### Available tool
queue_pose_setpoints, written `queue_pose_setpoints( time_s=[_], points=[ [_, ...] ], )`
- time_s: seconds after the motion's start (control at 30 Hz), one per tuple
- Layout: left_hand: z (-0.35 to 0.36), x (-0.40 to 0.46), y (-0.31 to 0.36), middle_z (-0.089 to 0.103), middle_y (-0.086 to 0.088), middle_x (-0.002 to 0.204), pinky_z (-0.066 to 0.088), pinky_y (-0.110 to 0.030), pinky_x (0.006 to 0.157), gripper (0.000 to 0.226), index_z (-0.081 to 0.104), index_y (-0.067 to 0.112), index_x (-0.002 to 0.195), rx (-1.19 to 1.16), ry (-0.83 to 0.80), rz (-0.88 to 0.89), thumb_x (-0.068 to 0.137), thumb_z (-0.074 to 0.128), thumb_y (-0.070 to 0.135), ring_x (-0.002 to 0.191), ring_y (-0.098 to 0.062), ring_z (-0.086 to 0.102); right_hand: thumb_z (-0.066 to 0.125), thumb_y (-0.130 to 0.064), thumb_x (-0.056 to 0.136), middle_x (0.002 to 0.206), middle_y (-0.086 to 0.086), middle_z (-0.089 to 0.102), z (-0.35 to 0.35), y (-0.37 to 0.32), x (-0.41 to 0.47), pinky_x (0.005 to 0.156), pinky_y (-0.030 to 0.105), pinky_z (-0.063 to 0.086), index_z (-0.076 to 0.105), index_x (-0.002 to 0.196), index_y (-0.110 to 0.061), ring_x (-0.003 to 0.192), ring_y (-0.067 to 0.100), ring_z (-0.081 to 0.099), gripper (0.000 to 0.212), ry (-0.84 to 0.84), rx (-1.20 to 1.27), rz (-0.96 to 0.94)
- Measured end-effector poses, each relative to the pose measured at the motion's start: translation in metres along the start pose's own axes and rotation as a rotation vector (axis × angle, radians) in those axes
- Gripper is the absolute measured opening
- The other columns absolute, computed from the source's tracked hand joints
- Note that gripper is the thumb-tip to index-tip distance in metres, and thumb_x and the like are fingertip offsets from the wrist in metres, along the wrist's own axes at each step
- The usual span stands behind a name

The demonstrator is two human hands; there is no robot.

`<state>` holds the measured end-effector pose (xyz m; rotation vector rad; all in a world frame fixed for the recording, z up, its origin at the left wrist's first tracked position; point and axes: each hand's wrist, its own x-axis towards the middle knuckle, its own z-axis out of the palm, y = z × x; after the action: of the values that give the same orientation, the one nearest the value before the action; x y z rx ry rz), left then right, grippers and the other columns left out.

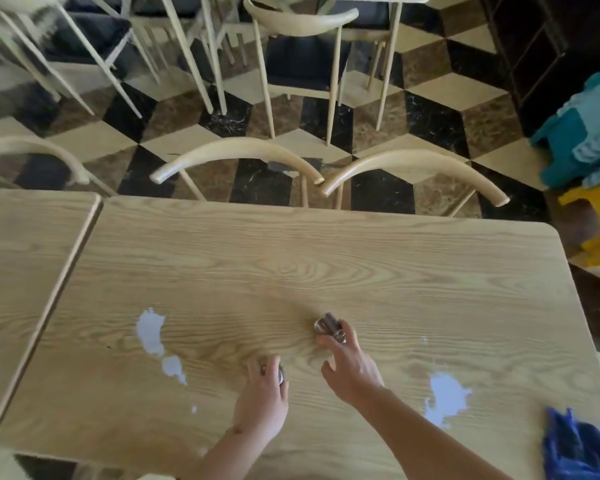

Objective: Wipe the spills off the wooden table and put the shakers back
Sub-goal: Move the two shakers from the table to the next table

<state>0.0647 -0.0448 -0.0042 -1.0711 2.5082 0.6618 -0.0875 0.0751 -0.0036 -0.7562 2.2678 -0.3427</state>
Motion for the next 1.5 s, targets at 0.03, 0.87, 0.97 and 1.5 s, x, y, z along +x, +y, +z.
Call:
queue_pose_setpoints(
  time_s=[0.03,0.87,0.97,1.5],
  points=[
    [0.004,-0.001,-0.001,0.042,-0.010,0.125,0.053,-0.032,0.079,0.039,0.042,0.022,0.135,0.000,0.004,-0.004,0.099,0.048,0.036,0.097,-0.026,0.062,0.056,-0.026,0.091,0.152,-0.005,0.007,-0.002,-0.001,0.003,0.064,0.038,0.056,0.037,0.136,-0.046,0.088,0.032,0.067,0.053,-0.008,-0.031,0.001],
    [-0.017,-0.093,-0.029,0.049,0.001,0.127,0.049,-0.019,0.077,0.045,0.050,0.034,0.131,-0.356,0.236,-0.295,0.090,0.066,0.025,0.101,-0.017,0.067,0.067,-0.042,0.068,0.088,-0.006,0.071,0.008,-0.017,-0.030,0.064,0.040,0.062,0.048,0.109,-0.050,0.067,0.021,0.071,0.046,-0.165,0.098,0.080],
    [-0.026,-0.107,-0.049,0.050,-0.002,0.131,0.051,-0.023,0.081,0.051,0.046,0.033,0.130,-0.412,0.307,-0.340,0.086,0.070,0.025,0.109,-0.021,0.066,0.069,-0.046,0.067,0.064,0.002,0.074,0.017,-0.032,-0.036,0.056,0.043,0.063,0.054,0.100,-0.042,0.049,0.020,0.071,0.036,-0.195,0.197,0.118],
    [-0.068,-0.213,-0.322,0.062,0.006,0.110,0.055,-0.035,0.094,0.053,0.048,0.025,0.125,-0.854,0.610,-0.759,0.082,0.076,0.038,0.104,-0.016,0.063,0.061,-0.064,0.070,0.076,-0.008,0.070,0.152,-0.306,-0.081,0.059,0.030,0.053,0.066,0.096,-0.031,0.069,0.012,0.066,0.042,0.034,0.221,-0.072]
  ],
)
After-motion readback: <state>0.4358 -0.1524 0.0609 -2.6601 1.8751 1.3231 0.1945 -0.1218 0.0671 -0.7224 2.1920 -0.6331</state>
